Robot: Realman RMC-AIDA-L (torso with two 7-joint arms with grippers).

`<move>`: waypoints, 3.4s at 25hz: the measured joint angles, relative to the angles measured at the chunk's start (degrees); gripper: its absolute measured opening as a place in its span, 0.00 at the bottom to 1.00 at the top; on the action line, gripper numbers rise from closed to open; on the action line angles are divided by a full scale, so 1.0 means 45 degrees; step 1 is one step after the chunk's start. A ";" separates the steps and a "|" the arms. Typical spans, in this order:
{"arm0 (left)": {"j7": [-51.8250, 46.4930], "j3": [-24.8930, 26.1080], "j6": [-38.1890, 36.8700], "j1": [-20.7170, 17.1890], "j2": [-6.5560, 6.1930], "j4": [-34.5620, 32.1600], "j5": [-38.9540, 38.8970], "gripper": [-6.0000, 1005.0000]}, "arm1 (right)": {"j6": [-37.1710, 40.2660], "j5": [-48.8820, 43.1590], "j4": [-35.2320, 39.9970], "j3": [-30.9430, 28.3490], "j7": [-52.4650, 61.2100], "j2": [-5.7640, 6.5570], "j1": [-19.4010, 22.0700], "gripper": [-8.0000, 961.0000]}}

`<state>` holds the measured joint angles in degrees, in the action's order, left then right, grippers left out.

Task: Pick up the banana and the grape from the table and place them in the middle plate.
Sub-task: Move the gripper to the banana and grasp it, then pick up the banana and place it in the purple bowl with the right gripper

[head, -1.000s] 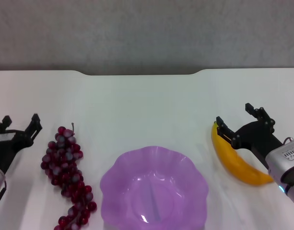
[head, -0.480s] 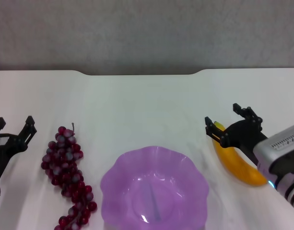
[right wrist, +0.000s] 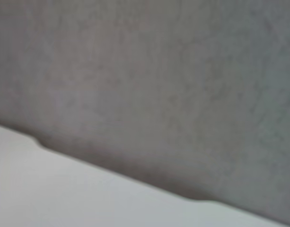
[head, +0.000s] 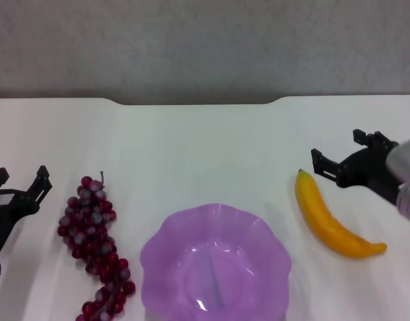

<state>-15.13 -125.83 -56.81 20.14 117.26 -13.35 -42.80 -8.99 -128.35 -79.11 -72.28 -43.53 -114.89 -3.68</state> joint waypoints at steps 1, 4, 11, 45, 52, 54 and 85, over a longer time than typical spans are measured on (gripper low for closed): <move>-0.0008 0.0000 0.0004 0.0005 -0.0001 0.0000 0.0000 0.81 | -0.0772 -0.0001 -0.0343 -0.0345 0.0124 0.0028 -0.0004 0.87; -0.0015 -0.0001 0.0007 0.0017 -0.0003 0.0000 0.0000 0.81 | -0.3493 -0.0049 -0.1038 -0.1741 0.0738 0.0029 -0.0222 0.86; -0.0050 -0.0023 0.0009 0.0022 -0.0022 -0.0002 0.0000 0.81 | -0.9242 -0.1780 -0.0974 -0.4772 0.3498 0.0068 -0.2168 0.85; -0.0035 -0.0103 0.0012 0.0265 0.0018 0.0000 0.0002 0.81 | -0.5899 -0.2700 0.5719 -0.2262 0.4581 -0.0031 -0.5298 0.80; -0.0044 -0.0102 0.0028 0.0271 0.0027 -0.0001 -0.0001 0.81 | -0.5227 -0.2388 0.6196 -0.1385 0.4601 -0.0029 -0.5445 0.79; -0.0045 -0.0103 0.0028 0.0271 0.0031 0.0000 -0.0001 0.81 | -0.5068 -0.2205 0.6365 -0.1239 0.4594 -0.0032 -0.5488 0.79; -0.0056 -0.0089 0.0026 0.0270 0.0038 -0.0006 -0.0001 0.81 | -0.2971 -0.1584 0.7483 -0.0251 0.4667 -0.0055 -0.5643 0.51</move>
<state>-15.38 -126.23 -56.69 21.35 117.42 -13.38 -42.80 -22.36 -135.47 -45.44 -73.41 -22.53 -115.14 -29.07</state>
